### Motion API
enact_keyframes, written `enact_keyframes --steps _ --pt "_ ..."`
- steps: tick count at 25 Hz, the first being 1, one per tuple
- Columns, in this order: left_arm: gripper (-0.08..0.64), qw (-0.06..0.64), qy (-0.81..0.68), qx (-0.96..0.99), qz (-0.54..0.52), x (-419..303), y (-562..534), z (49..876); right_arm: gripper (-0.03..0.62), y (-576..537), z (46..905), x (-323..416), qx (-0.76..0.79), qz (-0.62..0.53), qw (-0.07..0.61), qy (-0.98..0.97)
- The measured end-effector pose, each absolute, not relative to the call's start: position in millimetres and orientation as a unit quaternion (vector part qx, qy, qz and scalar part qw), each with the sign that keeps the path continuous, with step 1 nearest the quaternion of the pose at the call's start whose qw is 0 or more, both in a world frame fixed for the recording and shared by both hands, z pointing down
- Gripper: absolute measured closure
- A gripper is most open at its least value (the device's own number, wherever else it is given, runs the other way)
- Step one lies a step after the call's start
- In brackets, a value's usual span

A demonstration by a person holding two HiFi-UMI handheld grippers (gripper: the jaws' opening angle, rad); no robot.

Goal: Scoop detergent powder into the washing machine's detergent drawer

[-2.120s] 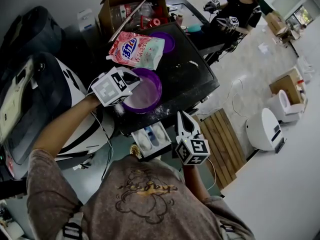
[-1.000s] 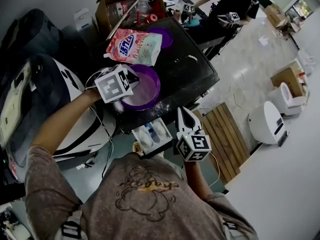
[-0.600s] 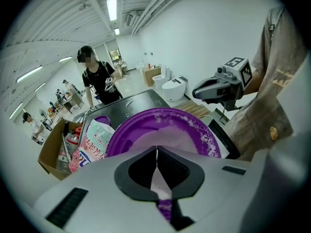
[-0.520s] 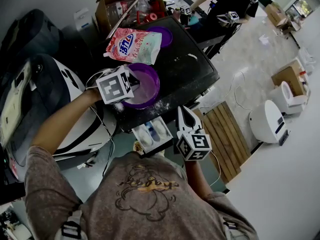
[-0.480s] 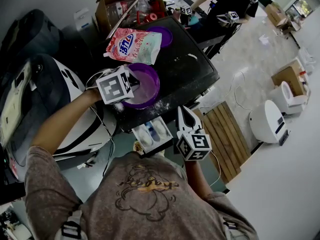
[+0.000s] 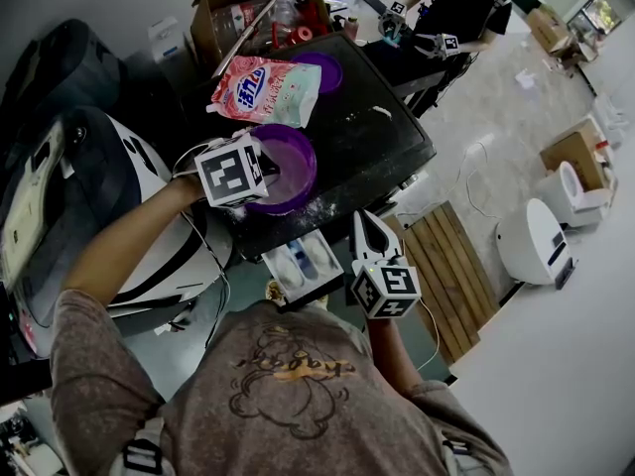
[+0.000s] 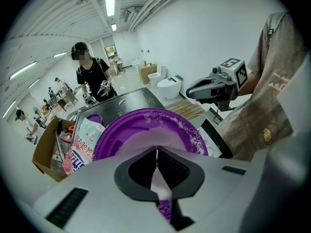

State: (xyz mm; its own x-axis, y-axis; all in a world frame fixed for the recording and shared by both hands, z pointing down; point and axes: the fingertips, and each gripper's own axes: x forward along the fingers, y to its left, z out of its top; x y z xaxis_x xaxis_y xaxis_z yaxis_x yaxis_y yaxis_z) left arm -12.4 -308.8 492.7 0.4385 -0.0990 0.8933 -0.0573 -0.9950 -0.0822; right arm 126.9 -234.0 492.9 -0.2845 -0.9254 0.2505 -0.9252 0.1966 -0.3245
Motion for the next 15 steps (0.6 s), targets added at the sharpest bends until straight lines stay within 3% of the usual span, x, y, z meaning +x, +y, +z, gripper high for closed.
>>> enact_keyframes --steps 15 --pt "0.537 -0.015 0.008 -0.84 -0.542 -7.3 -288.8 497.0 0.591 -228.2 495.9 136.2 -0.603 -0.205 0.002 0.771"
